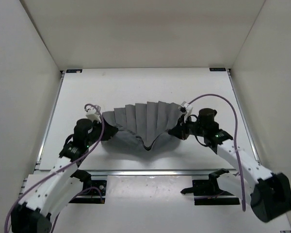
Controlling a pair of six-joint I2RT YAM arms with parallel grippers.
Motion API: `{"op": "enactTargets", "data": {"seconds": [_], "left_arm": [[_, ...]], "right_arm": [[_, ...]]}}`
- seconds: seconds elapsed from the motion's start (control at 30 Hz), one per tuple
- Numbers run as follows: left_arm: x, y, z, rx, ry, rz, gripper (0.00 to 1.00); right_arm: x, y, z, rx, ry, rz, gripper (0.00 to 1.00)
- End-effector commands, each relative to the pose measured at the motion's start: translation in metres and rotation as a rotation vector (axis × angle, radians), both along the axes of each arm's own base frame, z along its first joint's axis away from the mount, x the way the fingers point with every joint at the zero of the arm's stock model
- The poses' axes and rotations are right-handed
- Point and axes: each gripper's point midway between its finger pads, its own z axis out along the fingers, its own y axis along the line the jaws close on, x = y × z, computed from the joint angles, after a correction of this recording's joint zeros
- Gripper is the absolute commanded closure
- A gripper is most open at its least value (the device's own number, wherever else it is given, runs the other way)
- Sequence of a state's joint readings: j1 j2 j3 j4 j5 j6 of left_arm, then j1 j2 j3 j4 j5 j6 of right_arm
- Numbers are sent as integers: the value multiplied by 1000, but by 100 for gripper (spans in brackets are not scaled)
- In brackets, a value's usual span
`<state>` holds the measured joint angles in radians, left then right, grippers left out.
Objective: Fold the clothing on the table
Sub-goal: Fold the skirt
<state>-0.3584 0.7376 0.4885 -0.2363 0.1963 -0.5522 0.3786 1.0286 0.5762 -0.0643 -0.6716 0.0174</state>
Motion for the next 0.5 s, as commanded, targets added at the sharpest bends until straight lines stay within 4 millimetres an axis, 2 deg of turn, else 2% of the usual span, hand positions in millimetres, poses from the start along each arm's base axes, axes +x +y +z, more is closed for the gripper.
{"op": "enactTargets", "data": {"seconds": [0.0, 0.07, 0.1, 0.13, 0.2, 0.27, 0.33, 0.4, 0.43, 0.47], "left_arm": [[-27, 16, -22, -17, 102, 63, 100], [-34, 24, -30, 14, 129, 71, 100], [-37, 23, -31, 17, 134, 64, 100], [-38, 24, -34, 24, 145, 66, 100], [-40, 26, -34, 17, 150, 75, 100], [-36, 31, -29, 14, 145, 110, 100], [-27, 36, -15, 14, 103, 145, 100], [-10, 42, 12, 20, 11, 186, 100], [-5, 44, 21, 24, -14, 197, 100], [3, 47, 38, 28, -56, 214, 100]], "right_arm": [[-12, -13, 8, 30, 3, -83, 100], [-23, -25, 5, 61, 39, -110, 100], [-27, -28, 11, 82, 14, -109, 100], [-30, -33, 5, 86, 31, -125, 100], [-38, -39, 13, 111, -12, -131, 100], [-35, -49, 24, 125, -49, -161, 100], [-32, -53, 32, 137, -80, -161, 99], [-22, -55, 51, 150, -126, -167, 100], [-18, -55, 49, 144, -108, -167, 100], [-13, -54, 62, 139, -147, -160, 100]]}}
